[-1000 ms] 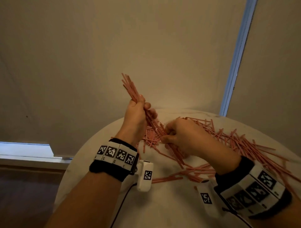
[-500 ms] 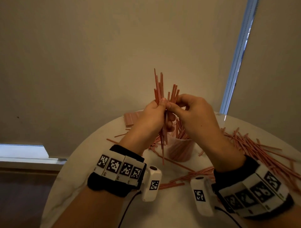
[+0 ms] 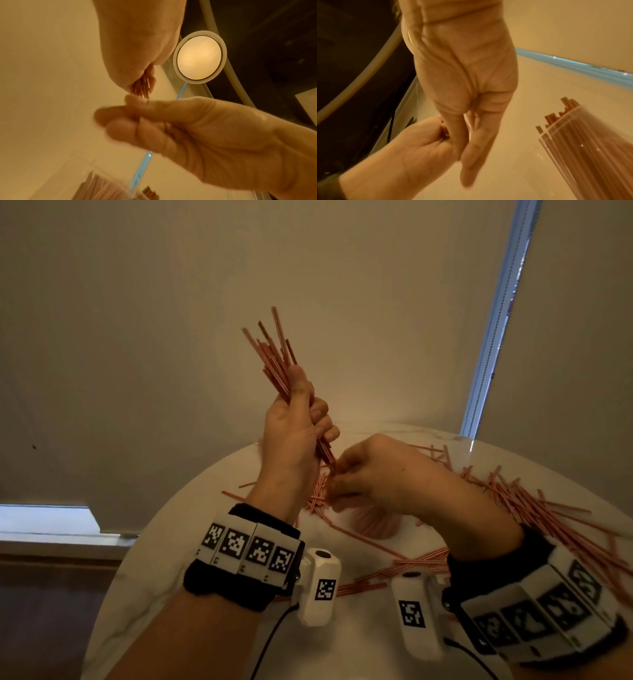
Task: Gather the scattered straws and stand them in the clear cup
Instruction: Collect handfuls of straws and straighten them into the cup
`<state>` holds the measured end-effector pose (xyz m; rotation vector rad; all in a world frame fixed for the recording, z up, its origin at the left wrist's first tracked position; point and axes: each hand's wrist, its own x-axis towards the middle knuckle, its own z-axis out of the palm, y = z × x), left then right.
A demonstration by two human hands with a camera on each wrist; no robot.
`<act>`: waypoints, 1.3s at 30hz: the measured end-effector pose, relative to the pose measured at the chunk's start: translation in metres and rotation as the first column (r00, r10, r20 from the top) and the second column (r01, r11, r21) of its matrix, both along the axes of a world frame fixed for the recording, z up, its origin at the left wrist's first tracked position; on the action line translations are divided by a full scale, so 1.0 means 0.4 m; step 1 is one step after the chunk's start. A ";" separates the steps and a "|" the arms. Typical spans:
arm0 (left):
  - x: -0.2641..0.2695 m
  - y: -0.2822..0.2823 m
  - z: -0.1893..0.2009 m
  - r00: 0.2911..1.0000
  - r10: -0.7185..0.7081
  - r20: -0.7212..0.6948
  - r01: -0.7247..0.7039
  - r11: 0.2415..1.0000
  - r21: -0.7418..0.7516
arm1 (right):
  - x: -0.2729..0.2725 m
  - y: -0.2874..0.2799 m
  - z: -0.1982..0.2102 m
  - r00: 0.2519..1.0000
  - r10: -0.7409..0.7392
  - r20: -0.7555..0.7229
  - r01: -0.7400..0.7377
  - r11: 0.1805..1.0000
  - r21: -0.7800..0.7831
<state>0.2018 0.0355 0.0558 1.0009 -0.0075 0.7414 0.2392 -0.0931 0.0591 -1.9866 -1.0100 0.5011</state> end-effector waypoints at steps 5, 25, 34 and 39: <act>0.016 -0.011 -0.022 0.997 -0.034 -0.065 0.040 0.994 0.097 | 0.012 -0.025 0.019 0.969 0.051 -0.241 -0.023 0.992 0.120; -0.016 -0.038 -0.049 0.893 0.183 -0.410 0.343 0.311 0.886 | 0.076 -0.061 0.059 0.935 -0.339 0.100 0.258 0.847 0.465; -0.019 -0.025 -0.034 0.920 0.157 -0.358 0.310 0.265 0.913 | 0.051 -0.037 0.037 0.802 -0.439 0.406 0.280 0.876 0.393; -0.032 -0.009 -0.017 0.901 0.311 -0.301 0.241 0.218 0.946 | 0.038 -0.019 0.010 0.910 -0.244 0.334 0.197 0.966 0.168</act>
